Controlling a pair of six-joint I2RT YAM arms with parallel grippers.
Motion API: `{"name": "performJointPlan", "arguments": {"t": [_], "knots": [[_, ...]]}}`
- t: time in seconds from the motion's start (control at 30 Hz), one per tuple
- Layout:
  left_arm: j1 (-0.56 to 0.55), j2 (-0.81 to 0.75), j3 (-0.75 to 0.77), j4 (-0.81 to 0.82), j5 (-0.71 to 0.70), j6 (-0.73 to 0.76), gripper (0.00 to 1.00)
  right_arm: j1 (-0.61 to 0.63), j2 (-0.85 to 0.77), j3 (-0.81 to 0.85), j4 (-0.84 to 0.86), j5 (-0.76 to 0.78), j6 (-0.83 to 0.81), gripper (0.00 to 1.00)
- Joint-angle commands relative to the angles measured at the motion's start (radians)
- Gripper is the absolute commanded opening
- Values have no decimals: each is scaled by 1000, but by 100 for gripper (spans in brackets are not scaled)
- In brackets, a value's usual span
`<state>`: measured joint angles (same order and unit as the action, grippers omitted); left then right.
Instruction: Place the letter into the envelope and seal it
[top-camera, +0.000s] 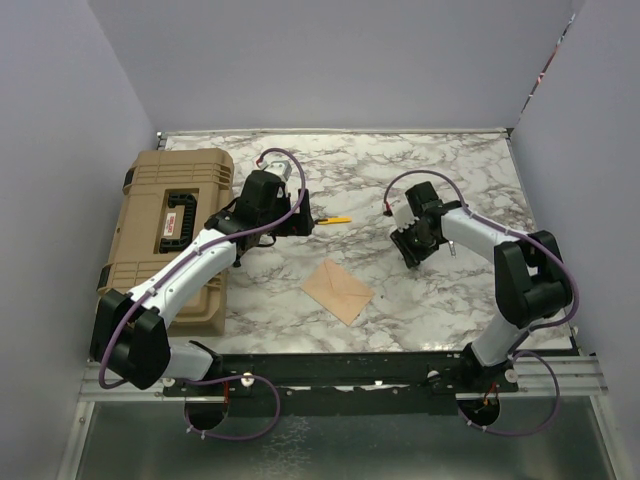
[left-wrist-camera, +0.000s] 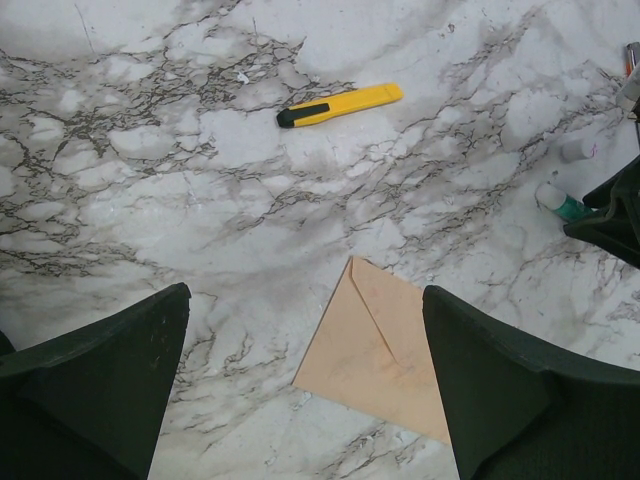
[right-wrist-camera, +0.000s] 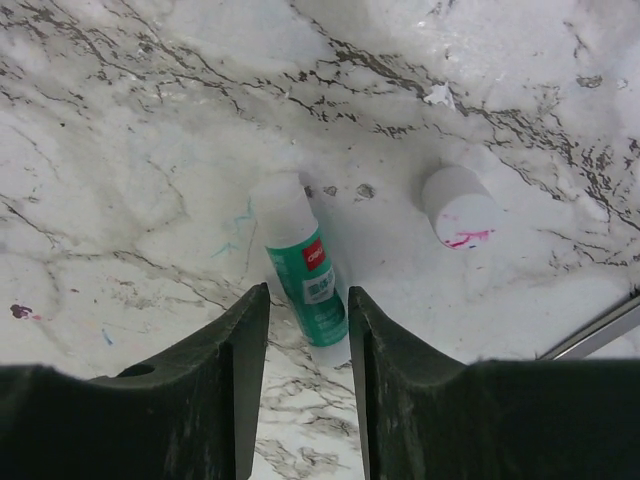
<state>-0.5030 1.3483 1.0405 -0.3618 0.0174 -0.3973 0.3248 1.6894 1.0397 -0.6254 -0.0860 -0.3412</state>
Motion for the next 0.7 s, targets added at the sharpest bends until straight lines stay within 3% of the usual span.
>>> {"name": "performJointPlan", "arguments": {"t": [0.0, 0.23, 0.3, 0.47, 0.67], "knots": [[6, 9, 33, -6, 28, 11, 99, -8, 21, -17, -24, -44, -28, 41], [6, 9, 33, -5, 37, 8, 99, -8, 9, -46, -42, -8, -23, 47], [6, 11, 33, -6, 40, 6, 99, -7, 8, -44, -44, -7, -22, 42], [6, 9, 40, -6, 54, 0, 99, -7, 10, -40, -43, -36, -15, 5], [6, 24, 90, 28, 192, -20, 99, -7, -119, -1, -7, -168, -1, 1]]}}
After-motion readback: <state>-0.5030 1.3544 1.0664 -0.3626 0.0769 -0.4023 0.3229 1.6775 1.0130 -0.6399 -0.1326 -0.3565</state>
